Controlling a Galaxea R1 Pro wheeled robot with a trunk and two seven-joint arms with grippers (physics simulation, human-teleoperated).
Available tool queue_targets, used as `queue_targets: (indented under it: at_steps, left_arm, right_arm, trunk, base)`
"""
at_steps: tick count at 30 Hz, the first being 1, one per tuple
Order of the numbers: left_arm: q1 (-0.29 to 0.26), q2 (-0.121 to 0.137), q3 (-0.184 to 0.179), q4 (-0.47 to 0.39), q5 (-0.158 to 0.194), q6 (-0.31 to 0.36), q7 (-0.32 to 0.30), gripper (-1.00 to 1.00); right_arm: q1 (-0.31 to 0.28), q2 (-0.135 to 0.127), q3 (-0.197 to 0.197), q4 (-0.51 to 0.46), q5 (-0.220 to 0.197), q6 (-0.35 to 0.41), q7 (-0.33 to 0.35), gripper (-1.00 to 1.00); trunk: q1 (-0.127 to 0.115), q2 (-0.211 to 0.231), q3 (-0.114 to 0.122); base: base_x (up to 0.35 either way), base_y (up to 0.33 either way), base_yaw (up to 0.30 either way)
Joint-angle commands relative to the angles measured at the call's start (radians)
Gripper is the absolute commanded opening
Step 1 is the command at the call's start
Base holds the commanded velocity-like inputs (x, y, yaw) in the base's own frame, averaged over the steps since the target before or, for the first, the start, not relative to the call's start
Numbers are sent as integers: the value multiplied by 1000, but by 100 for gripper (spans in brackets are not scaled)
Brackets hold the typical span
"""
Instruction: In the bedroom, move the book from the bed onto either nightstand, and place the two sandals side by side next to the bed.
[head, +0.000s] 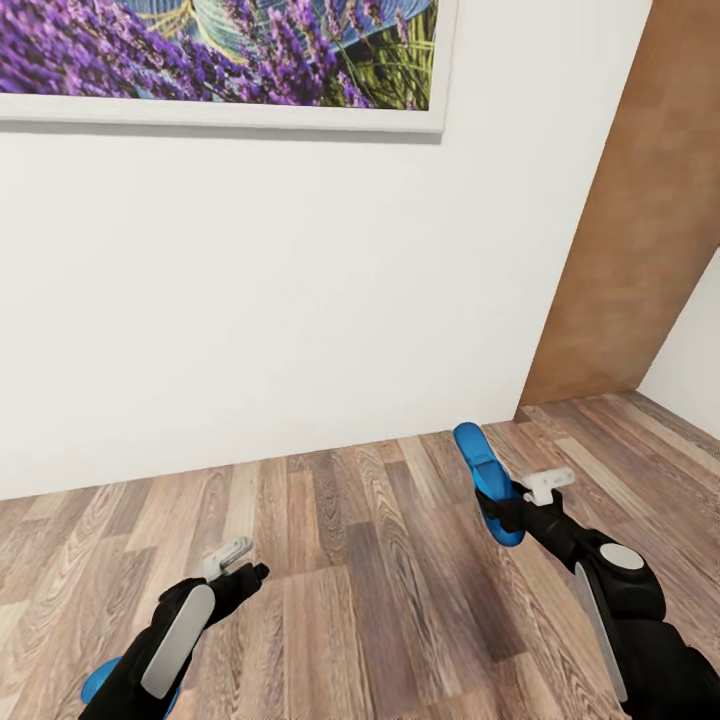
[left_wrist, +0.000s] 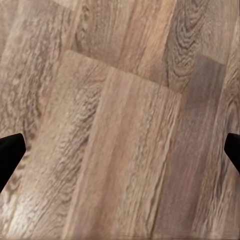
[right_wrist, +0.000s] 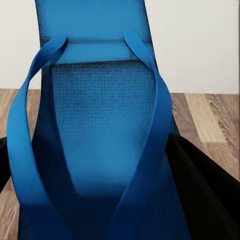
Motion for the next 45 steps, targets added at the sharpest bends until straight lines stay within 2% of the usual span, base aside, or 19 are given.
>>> queue_targets:
  at_steps: [1,7,9,12,24,45]
  left_arm:
    - [0,1,-8,0,7,0,9,100]
    - [3,14,-21,3,-4,-1,7,100]
    - [7,46,-24,4,-5,-1,5,100]
    - [9,62,-26,6,-6,-1,4,100]
    - [10,81,-33,35,-7,-1,4,100]
    - [10,109,-34,114,-8,-1,3,100]
  right_arm:
    - [0,0,-1,-1,10,3,8,-100]
    - [1,0,-1,-1,9,2,9,-100]
    - [4,0,-2,-2,9,4,11,-100]
    - [5,1,-2,-2,9,7,11,-100]
    - [5,1,-2,-2,9,20,11,-100]
    - [5,1,2,-2,9,83,11,-100]
  trunk:
    - [0,0,-1]
    - [0,0,-1]
    - [0,0,-1]
    - [0,0,-1]
    - [0,0,-1]
    - [0,0,3]
  base:
    - [-102,99,-88]
    - [-123,171,-43]
    - [-116,243,-11]
    - [-108,275,-22]
    - [-85,295,-54]
    - [-5,322,-252]
